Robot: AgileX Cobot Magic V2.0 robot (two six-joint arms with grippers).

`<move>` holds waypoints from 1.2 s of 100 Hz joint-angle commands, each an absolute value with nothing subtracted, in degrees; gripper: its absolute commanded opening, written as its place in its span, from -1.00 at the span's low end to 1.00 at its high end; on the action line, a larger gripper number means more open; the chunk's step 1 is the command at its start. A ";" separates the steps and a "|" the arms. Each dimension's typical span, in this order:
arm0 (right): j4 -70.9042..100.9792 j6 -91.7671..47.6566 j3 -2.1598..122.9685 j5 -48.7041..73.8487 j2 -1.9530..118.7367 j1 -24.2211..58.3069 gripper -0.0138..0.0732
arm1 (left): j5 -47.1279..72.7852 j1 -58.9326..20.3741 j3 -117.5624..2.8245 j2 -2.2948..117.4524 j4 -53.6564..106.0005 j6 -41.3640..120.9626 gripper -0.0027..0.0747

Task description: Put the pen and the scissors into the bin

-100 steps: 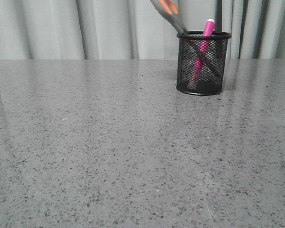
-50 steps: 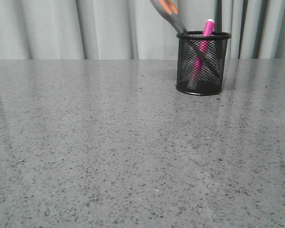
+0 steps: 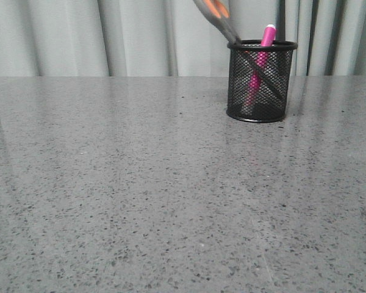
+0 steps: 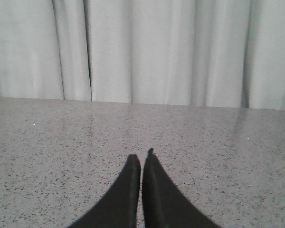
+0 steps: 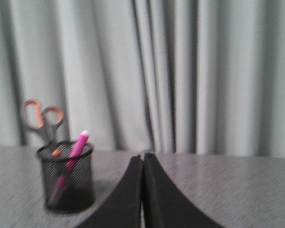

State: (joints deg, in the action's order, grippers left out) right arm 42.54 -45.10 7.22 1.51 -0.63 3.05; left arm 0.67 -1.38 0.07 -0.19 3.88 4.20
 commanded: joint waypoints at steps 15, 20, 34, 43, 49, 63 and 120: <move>2.71 -4.21 8.41 15.86 -1.13 2.70 -0.85 | -3.88 -1.43 2.61 -2.13 4.38 3.72 -0.98; 0.45 -3.80 8.17 15.01 -1.13 2.70 -0.85 | -3.88 -1.43 2.61 -2.13 4.38 3.72 -0.98; -0.86 -3.80 4.76 6.26 -1.13 2.70 -0.85 | -3.88 -1.43 2.61 -2.13 4.38 3.72 -0.98; -0.86 -2.23 1.30 1.99 -1.22 2.13 -0.85 | -3.88 -1.43 2.61 -2.13 4.38 3.72 -0.98; -0.86 -0.60 -0.44 1.16 -1.69 1.11 -0.85 | -3.88 -1.43 2.61 -2.13 4.38 3.72 -0.98; -0.96 0.00 -1.43 0.00 -1.70 -2.31 -0.85 | -3.88 -1.43 2.61 -2.13 4.38 3.72 -0.98; -4.35 0.00 -1.43 1.80 -1.70 -3.23 -0.85 | -3.88 -1.43 2.61 -2.13 4.38 3.72 -0.98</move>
